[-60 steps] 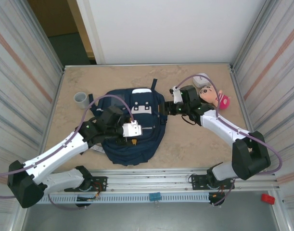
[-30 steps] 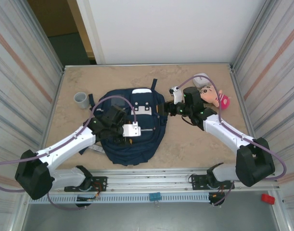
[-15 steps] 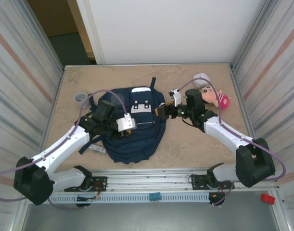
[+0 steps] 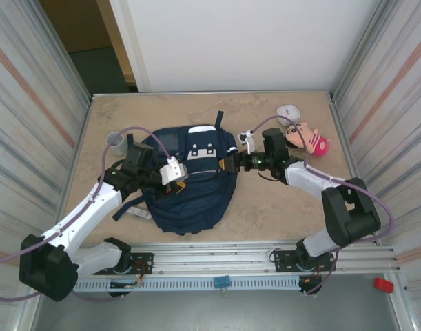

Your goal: Pack books, pencil case, and school supplies into a backpack

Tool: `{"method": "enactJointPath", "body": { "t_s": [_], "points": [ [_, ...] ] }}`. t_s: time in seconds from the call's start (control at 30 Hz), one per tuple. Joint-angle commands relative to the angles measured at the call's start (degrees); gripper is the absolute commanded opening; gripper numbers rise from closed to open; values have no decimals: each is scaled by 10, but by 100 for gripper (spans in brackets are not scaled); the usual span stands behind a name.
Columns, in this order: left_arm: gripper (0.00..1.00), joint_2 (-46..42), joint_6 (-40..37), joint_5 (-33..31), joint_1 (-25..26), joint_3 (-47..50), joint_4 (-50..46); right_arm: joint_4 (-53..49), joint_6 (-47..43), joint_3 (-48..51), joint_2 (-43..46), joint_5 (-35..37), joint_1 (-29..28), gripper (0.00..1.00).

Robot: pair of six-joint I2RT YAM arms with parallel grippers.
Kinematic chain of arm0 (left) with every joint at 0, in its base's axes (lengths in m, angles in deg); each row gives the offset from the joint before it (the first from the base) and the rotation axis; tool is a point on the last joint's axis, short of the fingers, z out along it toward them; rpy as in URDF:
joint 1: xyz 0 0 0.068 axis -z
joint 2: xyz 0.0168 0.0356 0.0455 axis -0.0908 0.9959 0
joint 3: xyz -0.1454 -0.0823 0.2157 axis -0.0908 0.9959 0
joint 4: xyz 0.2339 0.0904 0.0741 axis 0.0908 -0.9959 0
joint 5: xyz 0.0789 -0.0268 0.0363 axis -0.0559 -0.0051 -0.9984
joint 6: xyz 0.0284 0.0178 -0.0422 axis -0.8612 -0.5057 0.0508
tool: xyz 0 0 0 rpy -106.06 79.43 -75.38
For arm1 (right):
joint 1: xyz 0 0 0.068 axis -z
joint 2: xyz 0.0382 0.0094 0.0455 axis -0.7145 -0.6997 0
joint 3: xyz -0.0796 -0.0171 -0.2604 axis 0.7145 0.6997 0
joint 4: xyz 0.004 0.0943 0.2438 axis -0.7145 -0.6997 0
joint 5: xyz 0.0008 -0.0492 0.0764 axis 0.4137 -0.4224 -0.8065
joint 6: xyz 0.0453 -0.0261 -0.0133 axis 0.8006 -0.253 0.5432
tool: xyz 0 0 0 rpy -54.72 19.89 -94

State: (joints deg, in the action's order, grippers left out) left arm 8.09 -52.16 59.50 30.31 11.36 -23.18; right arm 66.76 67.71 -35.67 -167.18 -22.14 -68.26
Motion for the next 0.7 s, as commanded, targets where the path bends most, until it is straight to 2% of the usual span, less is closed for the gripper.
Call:
{"method": "enactJointPath", "body": {
  "t_s": [0.0, 0.27, 0.53, 0.67],
  "points": [
    [0, -22, 7, 61, -2, -8, 46, -2, 3, -29, -17, -40, -5, 78],
    [0, -22, 8, 76, -2, -9, 51, 27, 10, -39, -31, -91, -15, 79],
    [0, -27, 9, 73, -2, -6, 53, -65, -37, -72, -45, -108, -27, 80],
    [0, -23, 15, 41, -3, -7, 60, -117, -66, -78, -36, -130, -28, 77]
  ]
}}
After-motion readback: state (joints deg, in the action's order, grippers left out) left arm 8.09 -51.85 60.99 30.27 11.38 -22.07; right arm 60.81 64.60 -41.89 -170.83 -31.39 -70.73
